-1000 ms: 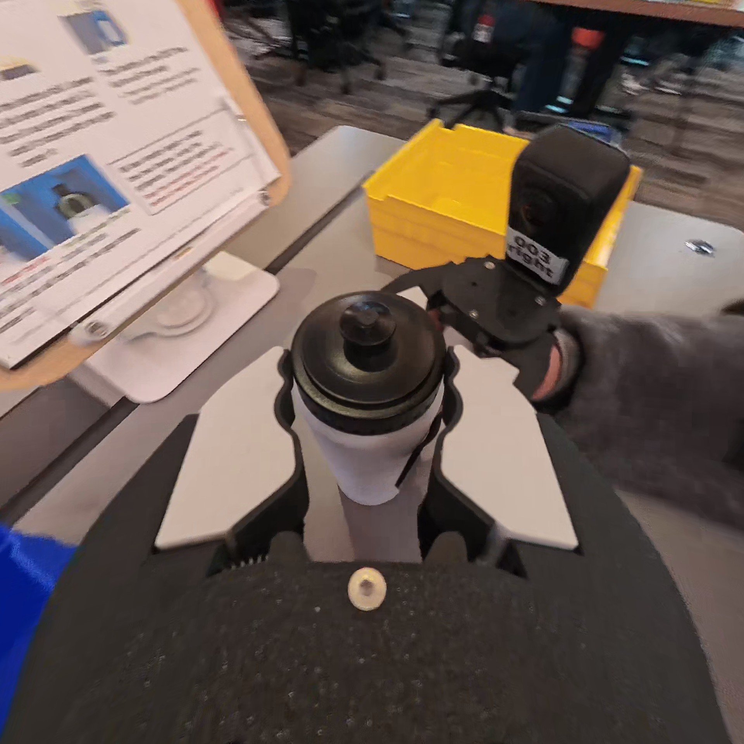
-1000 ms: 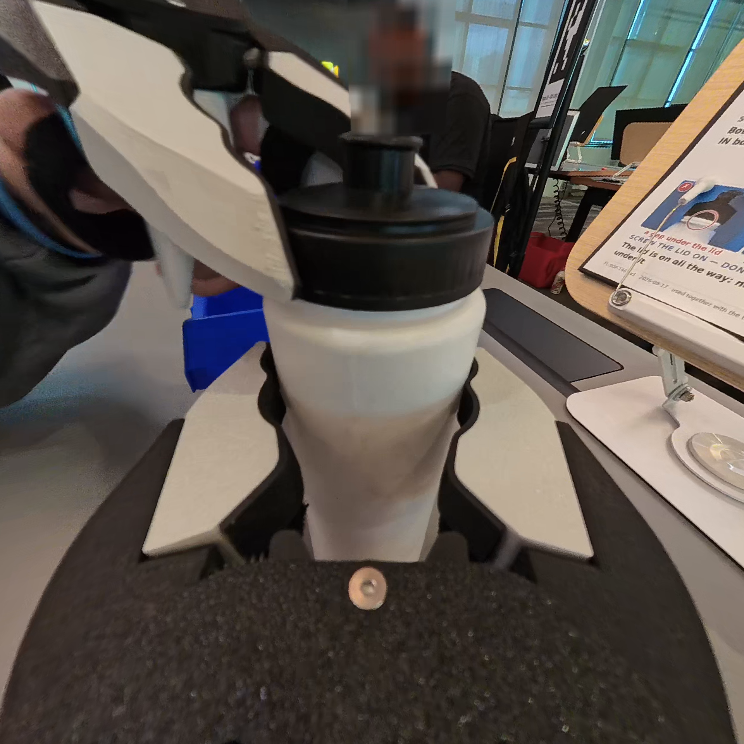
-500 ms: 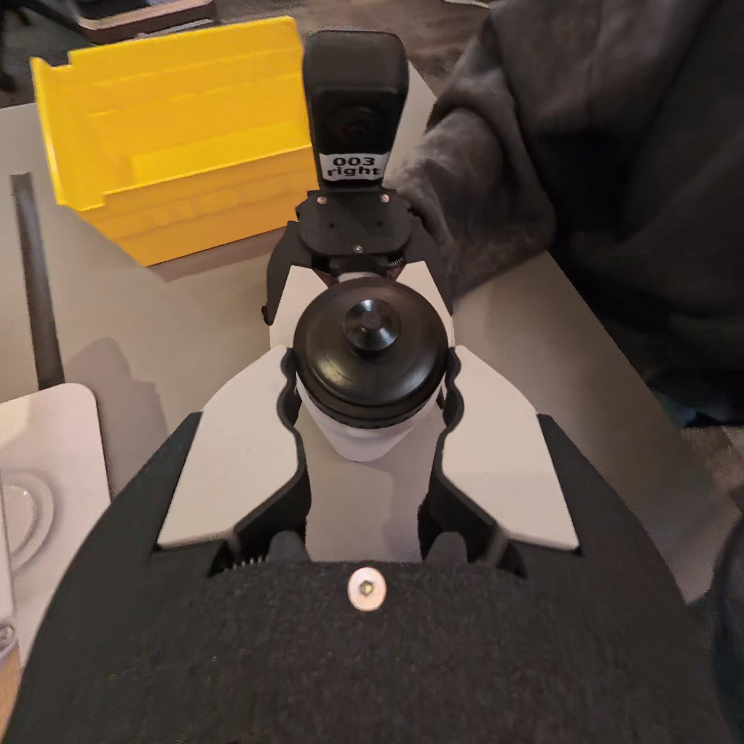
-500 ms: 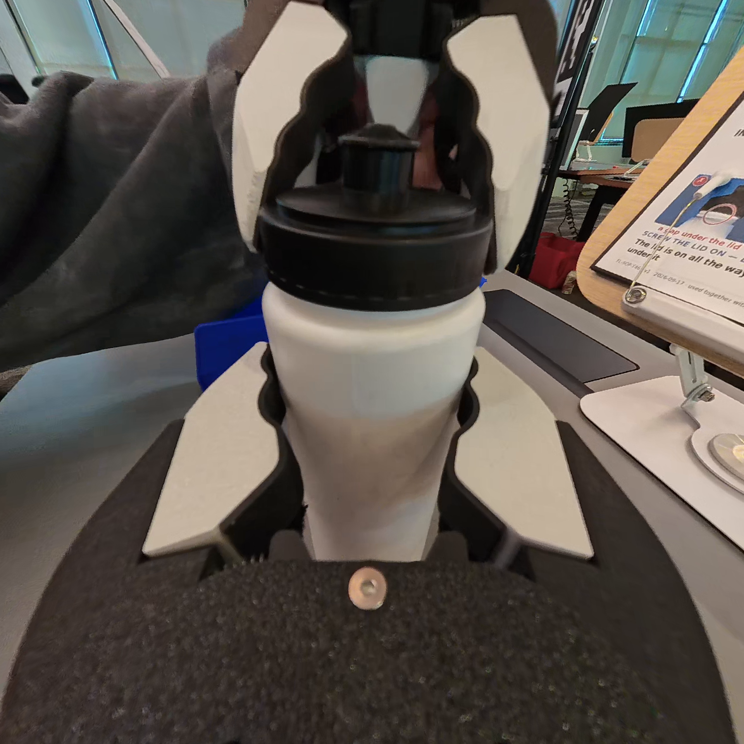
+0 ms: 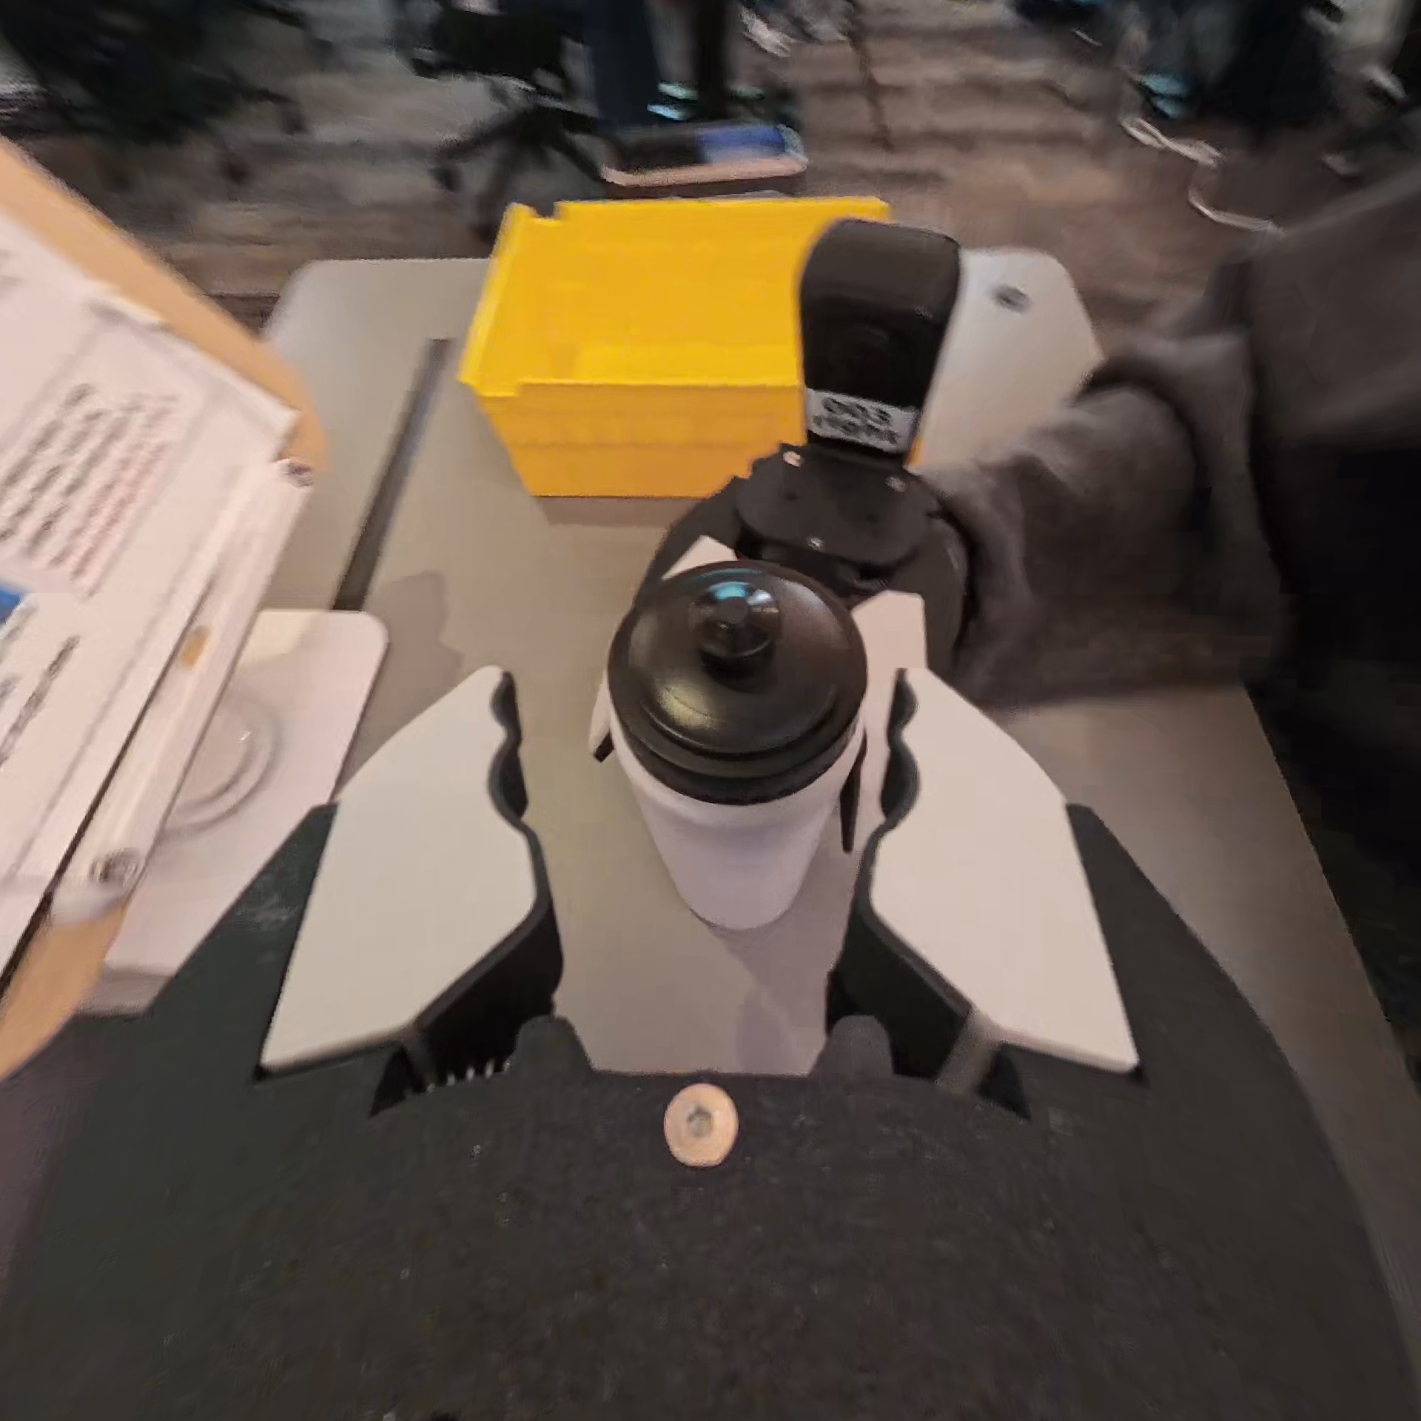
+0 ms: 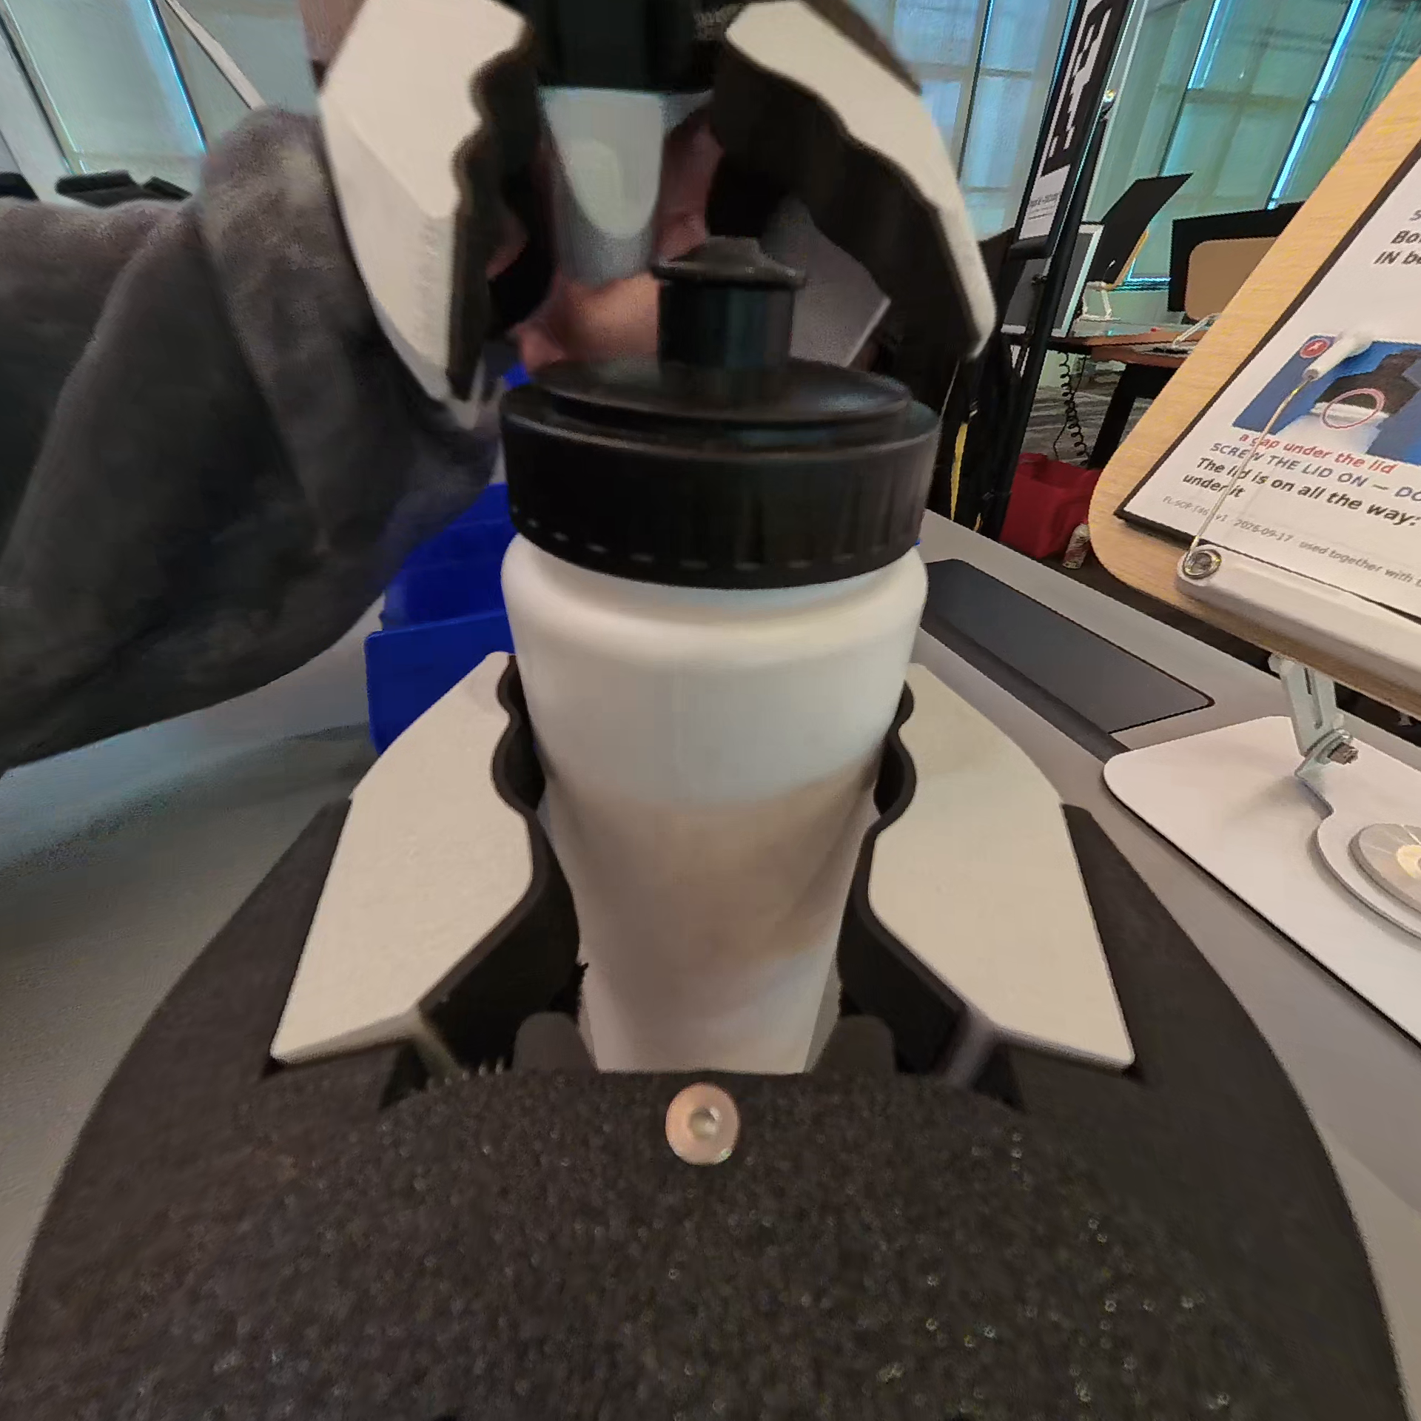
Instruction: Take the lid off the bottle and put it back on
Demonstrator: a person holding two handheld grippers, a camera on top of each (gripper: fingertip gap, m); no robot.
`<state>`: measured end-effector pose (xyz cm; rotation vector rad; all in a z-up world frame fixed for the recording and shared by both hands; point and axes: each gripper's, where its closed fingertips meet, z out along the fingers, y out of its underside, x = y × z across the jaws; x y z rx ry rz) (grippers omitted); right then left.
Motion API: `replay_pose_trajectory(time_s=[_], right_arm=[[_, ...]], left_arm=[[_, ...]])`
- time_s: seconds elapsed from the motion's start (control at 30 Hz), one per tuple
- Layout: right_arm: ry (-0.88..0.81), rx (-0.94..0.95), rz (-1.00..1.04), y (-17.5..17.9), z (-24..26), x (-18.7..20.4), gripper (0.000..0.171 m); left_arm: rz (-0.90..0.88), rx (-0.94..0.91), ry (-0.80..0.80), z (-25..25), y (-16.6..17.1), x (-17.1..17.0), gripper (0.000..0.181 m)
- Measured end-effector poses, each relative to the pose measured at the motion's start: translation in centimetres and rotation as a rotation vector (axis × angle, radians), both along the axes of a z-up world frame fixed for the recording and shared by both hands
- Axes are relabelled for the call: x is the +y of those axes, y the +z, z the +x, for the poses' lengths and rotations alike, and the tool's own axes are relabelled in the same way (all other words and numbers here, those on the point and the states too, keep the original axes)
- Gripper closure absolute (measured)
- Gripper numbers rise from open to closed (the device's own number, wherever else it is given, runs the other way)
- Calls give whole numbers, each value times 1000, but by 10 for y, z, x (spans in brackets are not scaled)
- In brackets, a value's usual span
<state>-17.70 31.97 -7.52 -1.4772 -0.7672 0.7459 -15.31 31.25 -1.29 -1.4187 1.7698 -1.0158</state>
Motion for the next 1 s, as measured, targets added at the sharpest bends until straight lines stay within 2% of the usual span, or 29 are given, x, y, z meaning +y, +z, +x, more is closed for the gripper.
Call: replay_pose_trajectory(time_s=[0.07, 0.2, 0.33, 0.47, 0.6, 0.7, 0.8, 1.0], right_arm=[[-10, -1, 8, 0, 0, 1, 84], [-41, -18, 30, 0, -4, 0, 84], [-68, -29, 38, 0, -5, -1, 84], [-62, -26, 31, 0, -4, 1, 84], [-58, -33, 32, -1, -5, 1, 84], [-62, -44, 34, -1, -6, 0, 85], [-68, -49, 28, -1, -5, 0, 84], [-50, -61, 21, -1, -5, -2, 85]], left_arm=[[-29, -57, 207, 1, 2, 3, 74], [-139, -190, 599, 6, 4, 0, 73], [-126, -288, 828, 12, 5, -15, 74], [17, -237, 1094, 5, -8, -5, 74], [15, -226, 1279, -2, -13, 5, 81], [-52, -199, 1300, 0, -18, 4, 106], [-51, -164, 1258, 1, -19, 3, 107], [-58, -112, 1053, 1, -21, -1, 107]])
